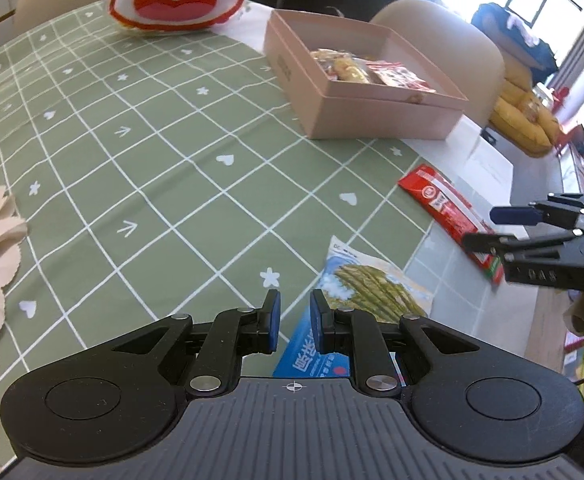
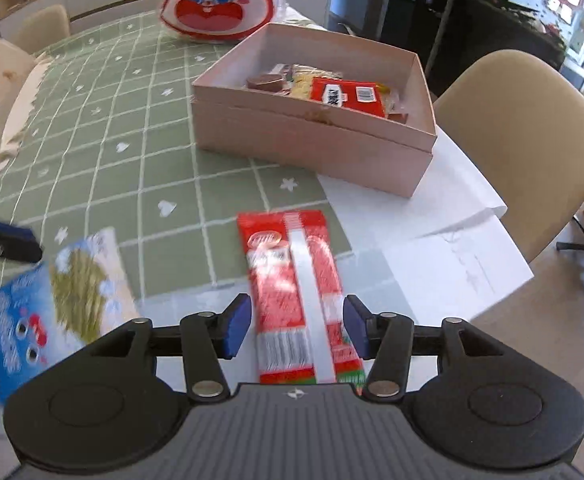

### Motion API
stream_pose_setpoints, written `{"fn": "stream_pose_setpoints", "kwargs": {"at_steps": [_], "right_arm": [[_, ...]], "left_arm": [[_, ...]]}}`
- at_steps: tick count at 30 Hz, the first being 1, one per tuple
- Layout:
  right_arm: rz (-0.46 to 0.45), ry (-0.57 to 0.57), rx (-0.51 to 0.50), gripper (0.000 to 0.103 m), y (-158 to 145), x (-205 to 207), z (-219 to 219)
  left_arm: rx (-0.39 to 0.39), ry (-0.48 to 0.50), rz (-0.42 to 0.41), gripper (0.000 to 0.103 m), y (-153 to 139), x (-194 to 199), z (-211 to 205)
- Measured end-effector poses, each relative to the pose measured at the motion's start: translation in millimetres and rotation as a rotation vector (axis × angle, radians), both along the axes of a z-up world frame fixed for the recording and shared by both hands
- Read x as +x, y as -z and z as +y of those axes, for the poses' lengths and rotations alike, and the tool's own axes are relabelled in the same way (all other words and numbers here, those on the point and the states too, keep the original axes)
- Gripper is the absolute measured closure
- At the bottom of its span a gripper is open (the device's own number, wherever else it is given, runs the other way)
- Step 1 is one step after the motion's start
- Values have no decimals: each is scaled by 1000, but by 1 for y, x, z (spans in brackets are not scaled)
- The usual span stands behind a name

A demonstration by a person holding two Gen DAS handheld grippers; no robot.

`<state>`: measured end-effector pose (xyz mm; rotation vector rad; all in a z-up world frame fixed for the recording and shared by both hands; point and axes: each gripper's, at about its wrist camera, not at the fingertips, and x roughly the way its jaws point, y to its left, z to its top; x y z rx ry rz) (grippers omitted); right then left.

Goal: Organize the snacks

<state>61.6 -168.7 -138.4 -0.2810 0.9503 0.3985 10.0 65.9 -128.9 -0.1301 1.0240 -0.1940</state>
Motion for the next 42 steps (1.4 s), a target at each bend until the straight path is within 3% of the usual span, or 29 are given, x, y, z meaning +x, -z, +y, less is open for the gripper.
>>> {"fn": "stream_pose_setpoints", "kwargs": {"at_steps": [2, 7, 9, 11, 13, 16, 18, 20, 22, 29, 34, 37, 42], "right_arm": [[18, -39, 9, 51, -5, -10, 1], [182, -240, 196, 54, -13, -42, 13], [203, -300, 208, 66, -9, -53, 26], [225, -336, 203, 74, -4, -59, 39], [249, -344, 210, 77, 2, -58, 46], [254, -335, 225, 79, 6, -55, 47], [252, -308, 232, 79, 6, -52, 43], [250, -278, 239, 80, 7, -49, 38], [248, -242, 246, 85, 8, -47, 29], [214, -127, 261, 85, 10, -37, -3], [185, -96, 279, 85, 11, -35, -14], [153, -98, 272, 85, 12, -38, -15], [148, -87, 299, 85, 13, -41, -22]], "left_arm": [[-10, -3, 3, 84, -1, -3, 7], [-100, 7, 47, 84, 6, -9, 29], [-147, 17, 55, 84, 8, -11, 30], [-147, 8, 57, 84, 10, -9, 30], [-147, 10, 55, 84, 12, -6, 28], [-177, 34, 91, 83, 19, 2, 22], [-200, 52, 99, 70, 21, 6, 15], [-211, 72, 100, 67, 20, 9, 4], [-232, 101, 96, 67, 16, 13, -8], [-356, 226, 27, 68, -21, 17, -40], [-211, 277, -22, 63, -25, 19, -71], [-197, 270, -7, 62, -17, 25, -72], [-386, 282, 40, 63, -26, 26, -57]]}}
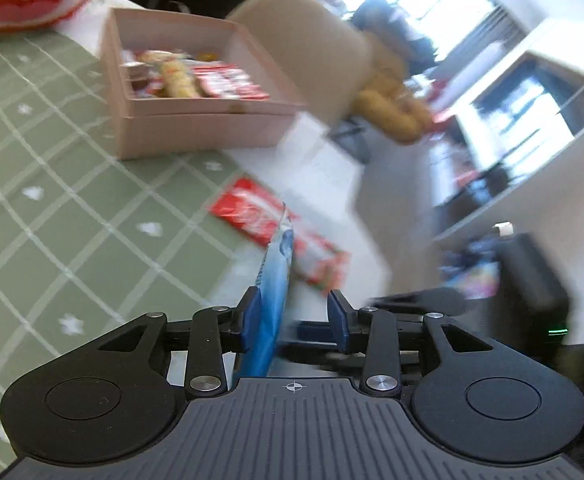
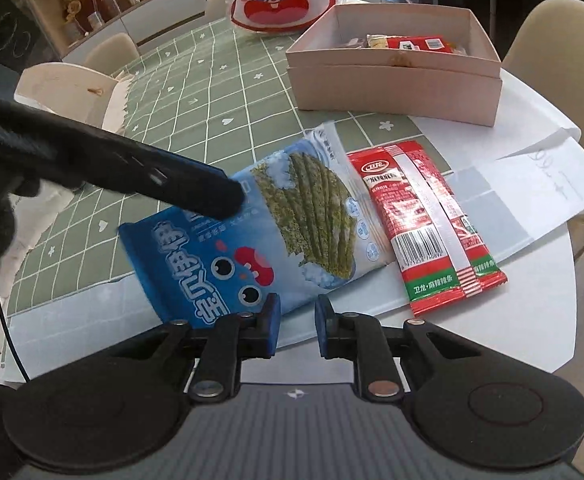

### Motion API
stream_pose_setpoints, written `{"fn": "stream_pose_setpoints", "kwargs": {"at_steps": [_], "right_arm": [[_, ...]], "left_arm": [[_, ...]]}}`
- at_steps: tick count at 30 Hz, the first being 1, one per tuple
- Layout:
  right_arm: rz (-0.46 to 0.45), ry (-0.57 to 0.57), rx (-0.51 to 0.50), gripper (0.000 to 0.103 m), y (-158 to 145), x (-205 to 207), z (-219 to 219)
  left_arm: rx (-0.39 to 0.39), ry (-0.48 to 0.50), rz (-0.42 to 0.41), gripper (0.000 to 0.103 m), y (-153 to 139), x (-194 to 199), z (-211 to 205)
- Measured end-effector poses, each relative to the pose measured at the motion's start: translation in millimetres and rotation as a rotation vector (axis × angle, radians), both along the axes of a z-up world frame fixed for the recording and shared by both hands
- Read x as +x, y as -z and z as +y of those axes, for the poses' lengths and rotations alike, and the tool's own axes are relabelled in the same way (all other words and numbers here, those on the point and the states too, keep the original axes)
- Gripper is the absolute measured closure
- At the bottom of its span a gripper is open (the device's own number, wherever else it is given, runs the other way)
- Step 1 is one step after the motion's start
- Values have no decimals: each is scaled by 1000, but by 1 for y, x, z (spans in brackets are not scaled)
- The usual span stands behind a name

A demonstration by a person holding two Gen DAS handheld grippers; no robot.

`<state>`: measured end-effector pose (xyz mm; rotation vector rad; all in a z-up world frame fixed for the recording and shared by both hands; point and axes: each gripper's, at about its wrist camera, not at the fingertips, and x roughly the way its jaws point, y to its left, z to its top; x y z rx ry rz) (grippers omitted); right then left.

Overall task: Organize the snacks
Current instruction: 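Hold the blue bag edge with the left tool and lift it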

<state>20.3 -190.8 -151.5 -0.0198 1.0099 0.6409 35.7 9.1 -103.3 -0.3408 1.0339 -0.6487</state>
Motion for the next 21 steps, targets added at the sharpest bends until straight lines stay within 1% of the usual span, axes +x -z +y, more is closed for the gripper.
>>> {"fn": "stream_pose_setpoints", "kwargs": {"at_steps": [1, 2, 3, 4, 5, 6, 7, 9, 11, 12, 15, 17, 20, 21], "right_arm": [[-1, 1, 4, 85, 0, -1, 0], [-4, 2, 8, 85, -1, -1, -1], [-5, 1, 10, 85, -1, -1, -1], [-5, 1, 11, 85, -1, -1, -1], [-6, 1, 9, 85, 0, -1, -1], [-7, 3, 2, 85, 0, -1, -1], [-13, 2, 0, 85, 0, -1, -1], [-20, -4, -9, 85, 0, -3, -1], [-29, -9, -16, 85, -1, -5, -1], [-29, -9, -15, 85, -1, -5, -1], [-25, -3, -7, 85, -1, -5, -3], [-27, -5, -10, 85, -1, -6, -3], [-32, -5, -21, 84, -2, -8, -4], [-33, -2, -27, 85, -1, -8, -5]], "left_arm": [[-4, 15, -3, 63, -3, -2, -2], [22, 27, -19, 63, -5, -5, -7], [75, 32, -47, 63, -6, -8, -12], [149, 23, -74, 63, -5, -8, -18], [200, 12, -83, 63, -3, -7, -21], [224, 4, -72, 63, 1, -4, -22], [215, -5, -54, 63, 4, -1, -20], [161, -11, -24, 63, 3, 1, -14], [126, 13, -24, 65, -4, -1, -15], [129, 30, -30, 67, -8, -3, -19], [173, 65, -60, 67, -15, -11, -34], [187, 79, -67, 67, -18, -15, -42], [230, 94, -90, 68, -20, -19, -51], [230, 100, -91, 69, -20, -20, -53]]}}
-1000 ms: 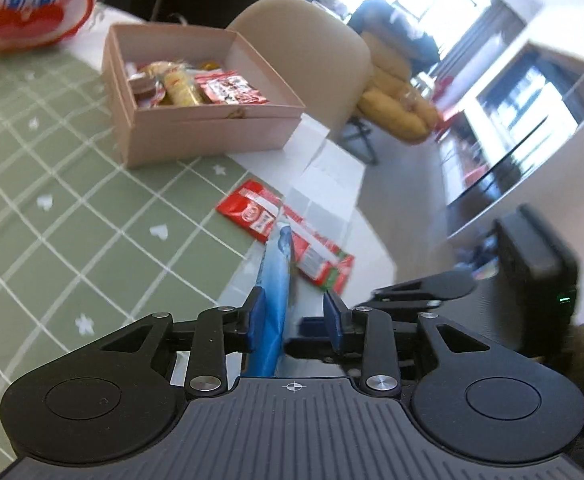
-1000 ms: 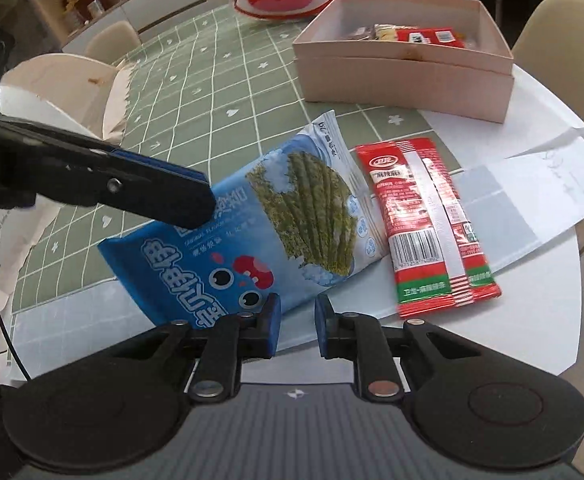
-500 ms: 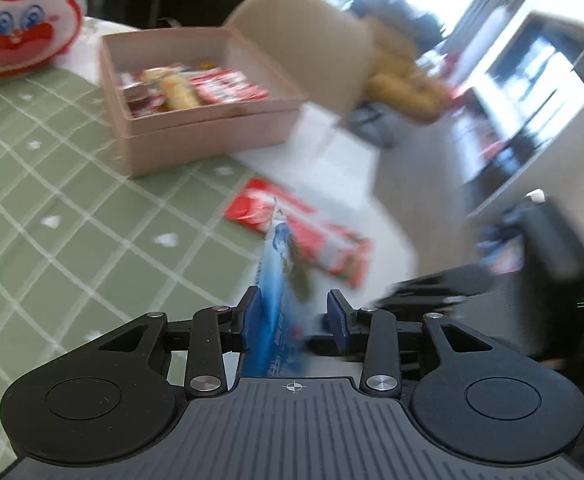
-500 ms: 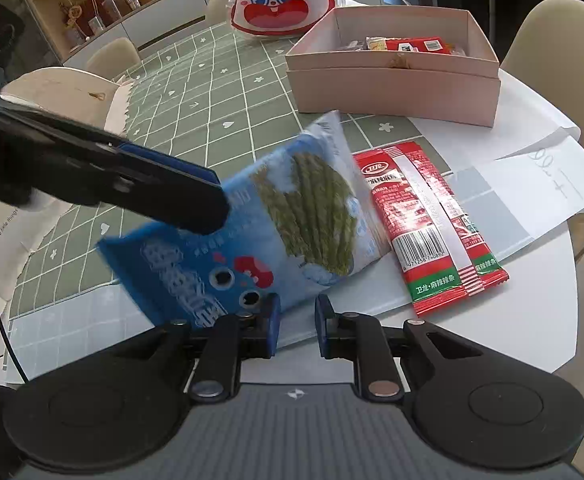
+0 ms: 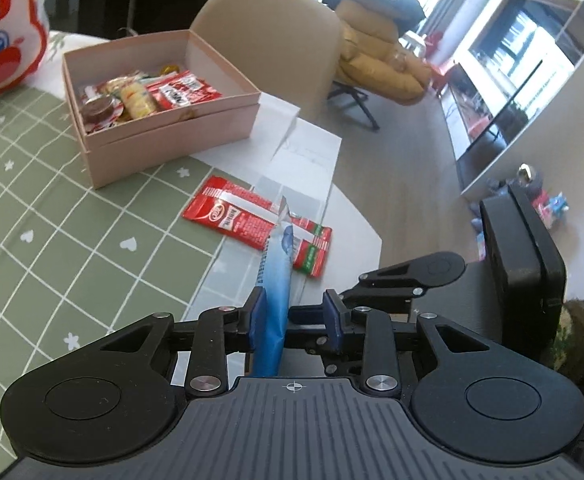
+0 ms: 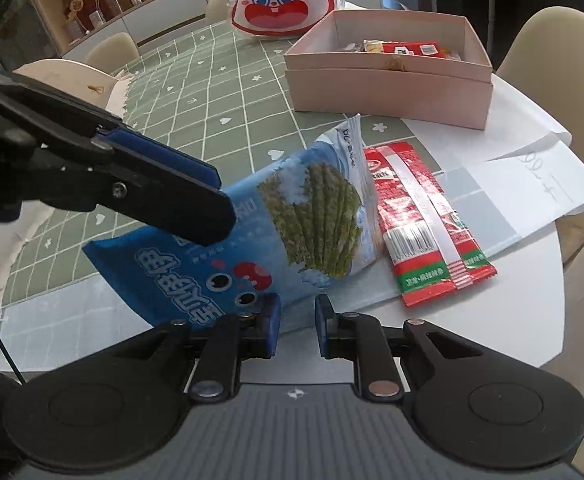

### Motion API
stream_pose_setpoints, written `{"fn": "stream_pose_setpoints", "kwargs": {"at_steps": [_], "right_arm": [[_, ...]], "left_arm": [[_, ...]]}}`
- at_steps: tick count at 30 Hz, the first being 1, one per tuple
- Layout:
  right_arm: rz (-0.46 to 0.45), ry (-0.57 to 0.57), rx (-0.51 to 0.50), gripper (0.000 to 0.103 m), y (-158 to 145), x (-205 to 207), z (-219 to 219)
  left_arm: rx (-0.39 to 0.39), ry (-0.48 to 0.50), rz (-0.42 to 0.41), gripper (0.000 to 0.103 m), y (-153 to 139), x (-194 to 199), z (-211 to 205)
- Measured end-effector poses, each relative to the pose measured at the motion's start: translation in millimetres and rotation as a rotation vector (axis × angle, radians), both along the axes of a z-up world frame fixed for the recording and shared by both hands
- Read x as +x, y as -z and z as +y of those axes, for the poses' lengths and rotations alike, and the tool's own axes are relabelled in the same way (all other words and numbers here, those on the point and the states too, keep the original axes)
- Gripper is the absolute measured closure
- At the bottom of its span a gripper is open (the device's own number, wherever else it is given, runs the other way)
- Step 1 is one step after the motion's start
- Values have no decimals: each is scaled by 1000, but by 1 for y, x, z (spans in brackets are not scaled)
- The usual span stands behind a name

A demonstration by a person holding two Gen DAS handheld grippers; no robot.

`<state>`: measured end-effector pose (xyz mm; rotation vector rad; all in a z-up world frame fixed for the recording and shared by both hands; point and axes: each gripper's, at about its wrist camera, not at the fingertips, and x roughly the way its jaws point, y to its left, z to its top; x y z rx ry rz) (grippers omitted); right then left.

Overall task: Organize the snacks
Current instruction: 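Hold the blue bag edge with the left tool and lift it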

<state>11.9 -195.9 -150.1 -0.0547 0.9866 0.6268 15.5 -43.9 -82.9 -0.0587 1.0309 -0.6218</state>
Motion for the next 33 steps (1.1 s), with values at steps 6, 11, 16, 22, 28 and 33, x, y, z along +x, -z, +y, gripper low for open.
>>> {"fn": "stream_pose_setpoints", "kwargs": {"at_steps": [6, 11, 16, 22, 28, 33], "right_arm": [[0, 12, -1, 84, 0, -2, -5], [-2, 21, -4, 84, 0, -3, -7], [-4, 25, -2, 84, 0, -5, -8], [-28, 35, 0, 84, -2, -5, -7], [-7, 15, 10, 83, -10, -1, -1], [69, -22, 40, 83, -7, 4, 22]], "left_arm": [[-13, 48, 8, 70, -1, -11, -12], [163, 73, -39, 69, 18, -19, -28], [219, 41, -17, 70, 39, -16, -24], [181, -4, -46, 70, 45, -10, -2], [67, -151, -86, 70, 42, 15, 47], [-17, -200, 42, 70, 71, 58, 75]]}}
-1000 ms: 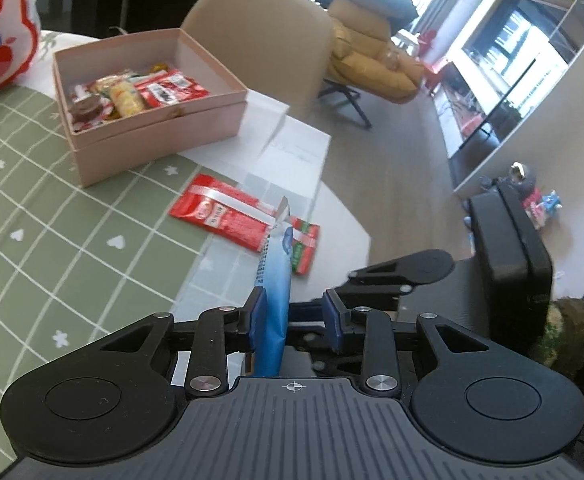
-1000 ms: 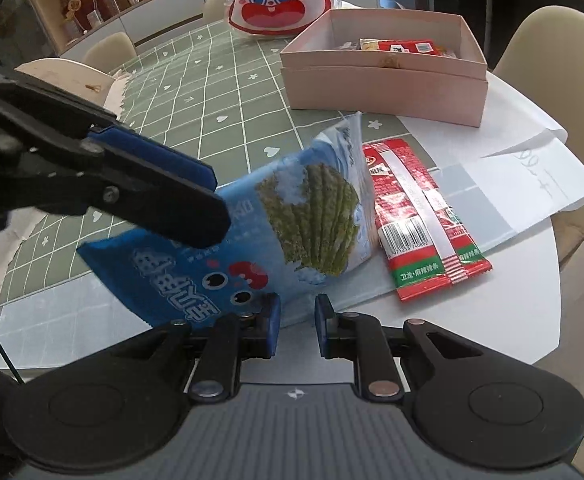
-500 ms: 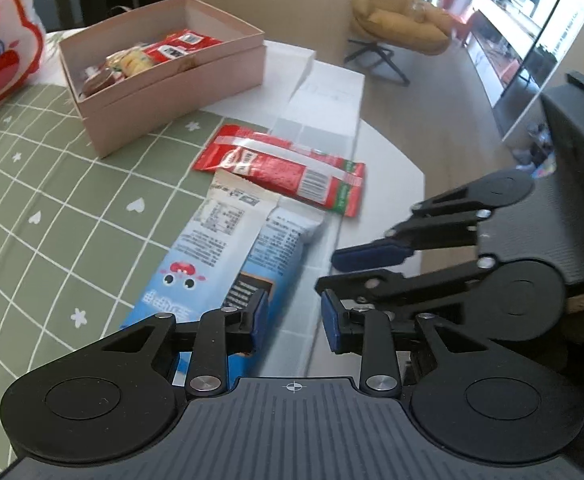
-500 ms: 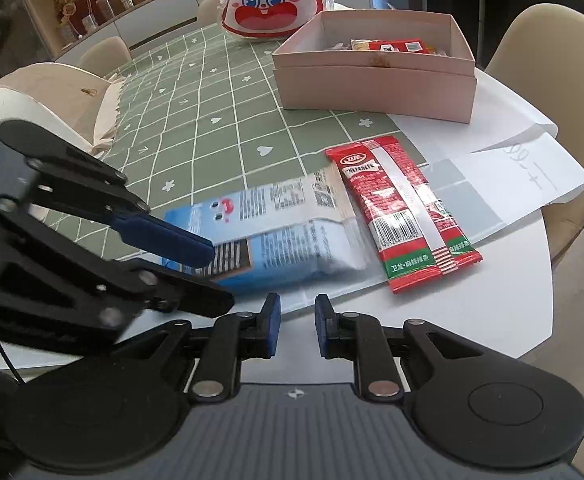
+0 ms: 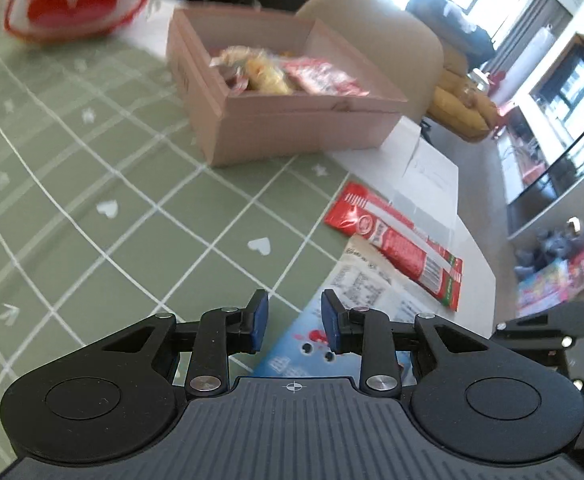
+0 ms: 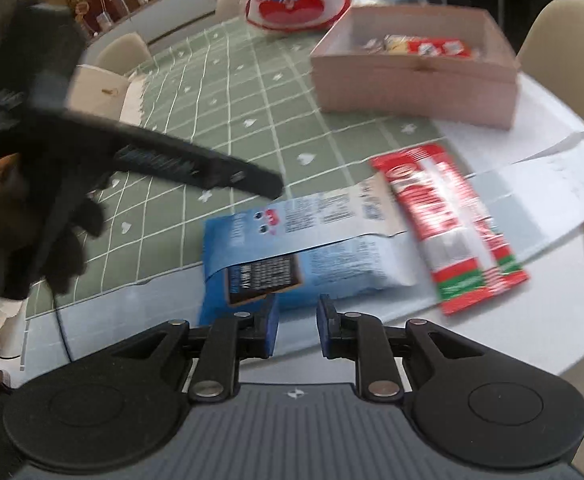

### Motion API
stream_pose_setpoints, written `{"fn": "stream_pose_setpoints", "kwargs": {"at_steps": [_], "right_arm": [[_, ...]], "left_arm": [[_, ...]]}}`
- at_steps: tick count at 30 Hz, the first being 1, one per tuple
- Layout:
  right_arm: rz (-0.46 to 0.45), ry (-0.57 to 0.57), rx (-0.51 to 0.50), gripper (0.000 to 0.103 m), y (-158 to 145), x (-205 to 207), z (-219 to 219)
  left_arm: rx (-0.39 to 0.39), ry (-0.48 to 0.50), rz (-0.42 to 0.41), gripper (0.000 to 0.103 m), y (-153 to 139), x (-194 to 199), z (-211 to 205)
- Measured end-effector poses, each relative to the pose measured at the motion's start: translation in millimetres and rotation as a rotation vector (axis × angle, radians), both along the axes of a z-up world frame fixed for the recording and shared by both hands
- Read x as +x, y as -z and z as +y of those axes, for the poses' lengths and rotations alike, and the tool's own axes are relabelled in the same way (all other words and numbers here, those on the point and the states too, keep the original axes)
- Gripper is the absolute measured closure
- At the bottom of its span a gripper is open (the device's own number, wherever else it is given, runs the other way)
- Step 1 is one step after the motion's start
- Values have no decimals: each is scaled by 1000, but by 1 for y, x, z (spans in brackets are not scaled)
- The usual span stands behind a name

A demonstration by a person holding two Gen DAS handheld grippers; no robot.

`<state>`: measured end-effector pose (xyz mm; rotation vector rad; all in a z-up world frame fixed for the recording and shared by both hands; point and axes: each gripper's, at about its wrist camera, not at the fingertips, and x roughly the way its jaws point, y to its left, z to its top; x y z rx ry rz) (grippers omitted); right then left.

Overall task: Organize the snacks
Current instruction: 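Hold the blue bag edge with the left tool and lift it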

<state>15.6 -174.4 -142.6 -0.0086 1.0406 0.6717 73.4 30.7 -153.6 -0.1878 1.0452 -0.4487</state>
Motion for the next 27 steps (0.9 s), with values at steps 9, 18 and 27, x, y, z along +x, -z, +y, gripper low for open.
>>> {"fn": "stream_pose_setpoints", "kwargs": {"at_steps": [9, 18, 27], "right_arm": [[22, 23, 7, 81, 7, 10, 0], [-62, -12, -22, 81, 8, 1, -17], [-125, -24, -49, 81, 9, -8, -23]], "left_arm": [[-104, 132, 123, 54, 0, 11, 2], [-107, 222, 17, 53, -48, -26, -22], [-151, 234, 55, 62, -55, -33, -37]]}}
